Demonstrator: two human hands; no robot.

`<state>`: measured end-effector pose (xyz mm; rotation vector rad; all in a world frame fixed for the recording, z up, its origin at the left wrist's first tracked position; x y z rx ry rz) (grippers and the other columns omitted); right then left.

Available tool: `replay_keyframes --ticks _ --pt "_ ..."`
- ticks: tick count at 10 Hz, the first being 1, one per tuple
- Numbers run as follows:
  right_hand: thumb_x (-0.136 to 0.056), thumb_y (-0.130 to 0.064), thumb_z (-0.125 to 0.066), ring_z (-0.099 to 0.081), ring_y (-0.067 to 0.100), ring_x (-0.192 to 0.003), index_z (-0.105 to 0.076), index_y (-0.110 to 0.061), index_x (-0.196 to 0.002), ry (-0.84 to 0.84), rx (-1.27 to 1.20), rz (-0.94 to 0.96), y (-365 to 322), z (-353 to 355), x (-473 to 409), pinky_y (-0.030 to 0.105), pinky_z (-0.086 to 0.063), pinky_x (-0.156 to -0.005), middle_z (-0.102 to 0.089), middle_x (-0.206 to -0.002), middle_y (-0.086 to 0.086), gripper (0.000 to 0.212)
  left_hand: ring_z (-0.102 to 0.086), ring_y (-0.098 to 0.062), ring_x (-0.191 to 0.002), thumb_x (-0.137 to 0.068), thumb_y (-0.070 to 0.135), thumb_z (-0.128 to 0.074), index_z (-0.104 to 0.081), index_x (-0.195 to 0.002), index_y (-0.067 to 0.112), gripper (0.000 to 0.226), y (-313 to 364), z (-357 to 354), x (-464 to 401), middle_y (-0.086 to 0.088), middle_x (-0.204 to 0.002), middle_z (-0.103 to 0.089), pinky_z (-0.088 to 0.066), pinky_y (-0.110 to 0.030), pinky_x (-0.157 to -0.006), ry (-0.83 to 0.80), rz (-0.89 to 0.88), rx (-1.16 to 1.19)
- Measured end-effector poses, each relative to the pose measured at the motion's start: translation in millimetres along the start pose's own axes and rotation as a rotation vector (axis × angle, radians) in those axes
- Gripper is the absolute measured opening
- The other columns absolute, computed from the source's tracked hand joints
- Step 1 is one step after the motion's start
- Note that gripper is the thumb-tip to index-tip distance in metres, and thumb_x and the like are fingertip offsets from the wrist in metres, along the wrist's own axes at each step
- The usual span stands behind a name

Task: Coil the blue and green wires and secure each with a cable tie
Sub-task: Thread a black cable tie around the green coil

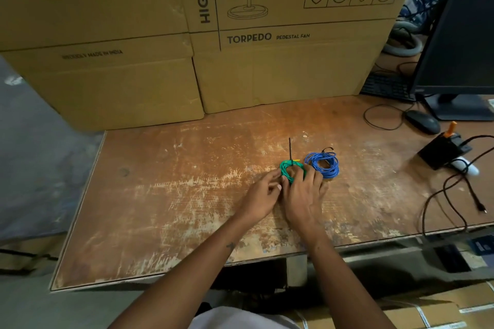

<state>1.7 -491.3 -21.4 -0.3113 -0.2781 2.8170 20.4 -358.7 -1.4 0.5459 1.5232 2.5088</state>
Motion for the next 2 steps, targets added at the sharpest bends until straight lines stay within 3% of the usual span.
replay_keyframes --ticks 2 --pt "-0.111 -0.044 -0.029 -0.034 0.041 -0.154 -0.046 -0.011 -0.152 -0.041 -0.017 0.051 -22.7 12.0 -4.3 0.059 -0.036 -0.118 -0.044 -0.16 0.02 0.055 -0.053 -0.01 -0.14 -0.107 0.027 -0.054 -0.035 -0.158 0.029 0.055 6.9 26.5 20.3 0.006 -0.154 -0.053 -0.046 -0.029 -0.113 0.127 -0.112 -0.13"
Point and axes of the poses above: each hand's wrist, its own x-axis away from the middle knuckle, its own z-axis out of the back of the hand, y = z × x, the point moved 3 cm from there along -x, towards the middle knuckle
